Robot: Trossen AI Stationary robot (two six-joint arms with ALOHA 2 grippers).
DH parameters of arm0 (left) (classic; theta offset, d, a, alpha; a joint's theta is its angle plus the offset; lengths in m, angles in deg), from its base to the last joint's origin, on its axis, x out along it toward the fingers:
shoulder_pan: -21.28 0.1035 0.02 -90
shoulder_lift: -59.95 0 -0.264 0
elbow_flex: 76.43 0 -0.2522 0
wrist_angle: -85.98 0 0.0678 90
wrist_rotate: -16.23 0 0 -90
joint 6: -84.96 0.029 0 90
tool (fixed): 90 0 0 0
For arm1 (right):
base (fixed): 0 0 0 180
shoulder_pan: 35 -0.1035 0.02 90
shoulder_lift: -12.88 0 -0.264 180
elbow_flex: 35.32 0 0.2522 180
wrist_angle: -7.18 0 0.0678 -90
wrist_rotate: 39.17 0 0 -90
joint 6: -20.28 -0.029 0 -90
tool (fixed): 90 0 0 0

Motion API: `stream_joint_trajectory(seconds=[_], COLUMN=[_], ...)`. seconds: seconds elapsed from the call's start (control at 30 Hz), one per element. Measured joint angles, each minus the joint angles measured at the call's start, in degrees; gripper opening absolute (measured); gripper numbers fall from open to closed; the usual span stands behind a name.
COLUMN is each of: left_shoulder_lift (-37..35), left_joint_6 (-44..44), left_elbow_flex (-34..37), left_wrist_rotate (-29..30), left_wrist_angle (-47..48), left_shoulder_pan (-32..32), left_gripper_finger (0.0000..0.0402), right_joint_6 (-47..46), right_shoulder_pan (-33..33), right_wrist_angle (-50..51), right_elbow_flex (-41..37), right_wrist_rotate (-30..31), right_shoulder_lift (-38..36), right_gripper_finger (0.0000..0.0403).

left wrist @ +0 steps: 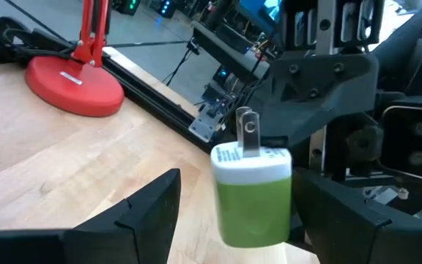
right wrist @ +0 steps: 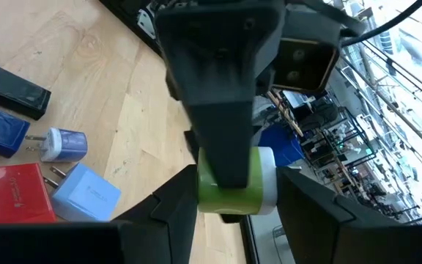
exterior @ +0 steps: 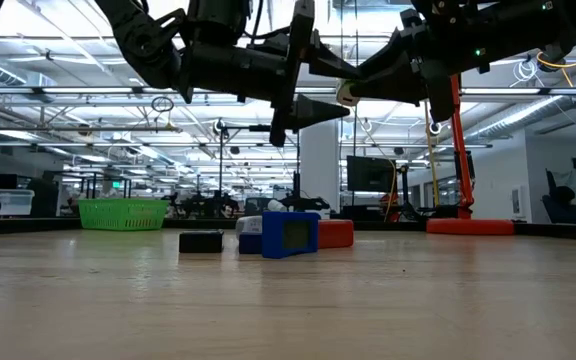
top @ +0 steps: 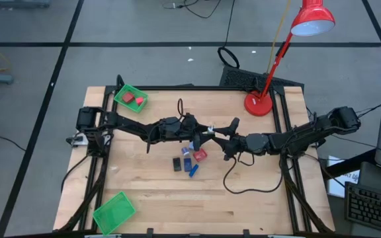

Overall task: Pick & Place Office items
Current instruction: Put the green charger adapter into the top green basket

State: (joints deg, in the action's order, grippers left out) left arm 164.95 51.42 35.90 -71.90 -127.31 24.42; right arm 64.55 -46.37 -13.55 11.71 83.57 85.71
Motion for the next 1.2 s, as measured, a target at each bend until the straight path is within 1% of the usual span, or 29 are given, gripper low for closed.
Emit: stream_joint_trajectory(seconds=[0.17,0.33,0.53,0.67,0.83,0.93,1.07,1.2], left_shoulder_lift=[-0.02,-0.02,-0.02,-0.02,-0.06,-0.06,-0.06,-0.94], left_joint_6=[0.09,0.15,0.24,0.26,0.28,1.2,5.41,8.69], left_elbow_flex=[0.0,0.0,0.0,0.0,0.0,0.0,0.02,0.02], left_wrist_rotate=[-0.35,-0.35,-0.35,-0.35,-0.46,-0.52,-0.58,-0.85], left_wrist_angle=[0.03,0.07,0.07,0.05,-0.02,-0.24,-0.88,-0.17], left_shoulder_pan=[-0.02,0.04,0.04,0.04,0.19,0.26,0.66,1.46], left_gripper_finger=[0.0264,0.0247,0.0216,0.019,0.0154,0.0139,0.0141,0.0151], right_joint_6=[0.04,-0.02,-0.04,-0.06,-0.01,0.22,-0.44,-6.23], right_shoulder_pan=[0.0,0.0,0.0,0.01,0.02,0.02,0.03,0.04], right_wrist_angle=[0.01,0.01,0.03,0.04,0.37,0.43,0.24,-0.05], right_elbow_flex=[0.0,0.0,0.0,0.0,0.0,0.0,0.0,0.06], right_wrist_rotate=[0.01,-0.01,-0.01,-0.01,0.03,0.16,0.16,0.47], right_shoulder_lift=[0.0,0.0,0.0,0.0,0.0,0.0,-0.02,-0.09], right_gripper_finger=[0.015,0.0155,0.0151,0.0156,0.0151,0.0155,0.0172,0.0182])
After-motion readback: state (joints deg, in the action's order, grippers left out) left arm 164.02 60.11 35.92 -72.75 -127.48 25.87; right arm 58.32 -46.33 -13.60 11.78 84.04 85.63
